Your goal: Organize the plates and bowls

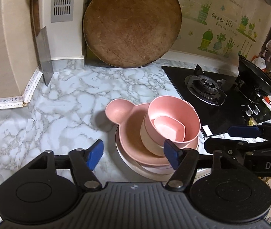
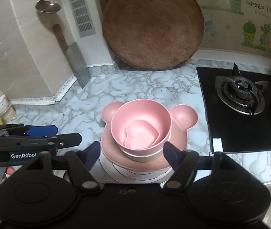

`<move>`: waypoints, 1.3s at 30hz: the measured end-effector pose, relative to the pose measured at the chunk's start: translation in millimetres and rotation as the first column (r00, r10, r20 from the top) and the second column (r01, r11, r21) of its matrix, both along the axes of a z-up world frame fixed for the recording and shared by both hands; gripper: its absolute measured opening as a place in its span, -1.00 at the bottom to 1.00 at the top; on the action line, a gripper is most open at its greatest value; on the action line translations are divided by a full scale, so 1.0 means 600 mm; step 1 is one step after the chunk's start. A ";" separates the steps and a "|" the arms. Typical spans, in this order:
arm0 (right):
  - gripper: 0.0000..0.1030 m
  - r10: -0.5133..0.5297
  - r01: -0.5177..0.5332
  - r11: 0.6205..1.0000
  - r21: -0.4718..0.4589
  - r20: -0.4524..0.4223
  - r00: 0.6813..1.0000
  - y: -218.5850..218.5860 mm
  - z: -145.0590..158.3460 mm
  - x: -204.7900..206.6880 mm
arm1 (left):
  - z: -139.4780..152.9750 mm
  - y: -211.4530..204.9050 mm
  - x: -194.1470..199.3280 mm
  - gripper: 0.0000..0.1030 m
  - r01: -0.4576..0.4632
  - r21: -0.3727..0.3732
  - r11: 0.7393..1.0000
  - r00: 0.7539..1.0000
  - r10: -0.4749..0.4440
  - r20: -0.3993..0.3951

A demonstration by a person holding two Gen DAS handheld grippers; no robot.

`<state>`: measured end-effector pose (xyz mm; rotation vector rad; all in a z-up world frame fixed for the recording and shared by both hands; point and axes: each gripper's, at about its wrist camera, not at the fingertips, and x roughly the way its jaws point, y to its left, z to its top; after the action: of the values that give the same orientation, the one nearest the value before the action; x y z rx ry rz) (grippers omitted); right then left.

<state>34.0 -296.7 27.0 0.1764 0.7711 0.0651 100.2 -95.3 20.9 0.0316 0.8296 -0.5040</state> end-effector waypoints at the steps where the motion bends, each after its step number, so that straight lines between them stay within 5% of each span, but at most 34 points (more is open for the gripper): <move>1: 0.50 0.009 -0.009 1.000 -0.006 0.007 1.000 0.001 0.001 -0.004 | 0.000 0.001 -0.005 0.39 -0.009 0.000 1.000 1.000 0.009 0.006; 9: 0.77 0.066 -0.066 0.998 0.003 0.044 0.997 -0.009 -0.005 -0.030 | -0.007 0.002 -0.040 0.40 -0.057 0.005 0.998 0.998 0.057 0.018; 15: 0.94 0.082 -0.083 0.996 0.009 0.097 0.992 -0.016 -0.017 -0.055 | -0.015 -0.005 -0.066 0.59 -0.102 0.019 0.995 0.994 0.101 0.033; 19: 0.99 0.101 -0.100 0.995 -0.014 0.136 0.986 -0.018 -0.016 -0.071 | -0.019 -0.003 -0.077 1.00 -0.128 -0.024 0.991 0.991 0.129 0.027; 29: 0.99 0.077 -0.071 0.997 -0.035 0.183 0.980 -0.032 -0.027 -0.094 | -0.026 -0.018 -0.112 1.00 -0.176 0.011 0.984 0.983 0.175 0.051; 39: 0.99 0.012 -0.011 1.000 -0.003 0.137 0.991 -0.029 -0.047 -0.115 | -0.031 -0.019 -0.129 1.00 -0.220 0.021 0.975 0.975 0.219 0.037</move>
<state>-35.2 -314.0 -1.5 0.1633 0.6355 0.0861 22.8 -106.5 2.2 -0.0284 0.7947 -0.2841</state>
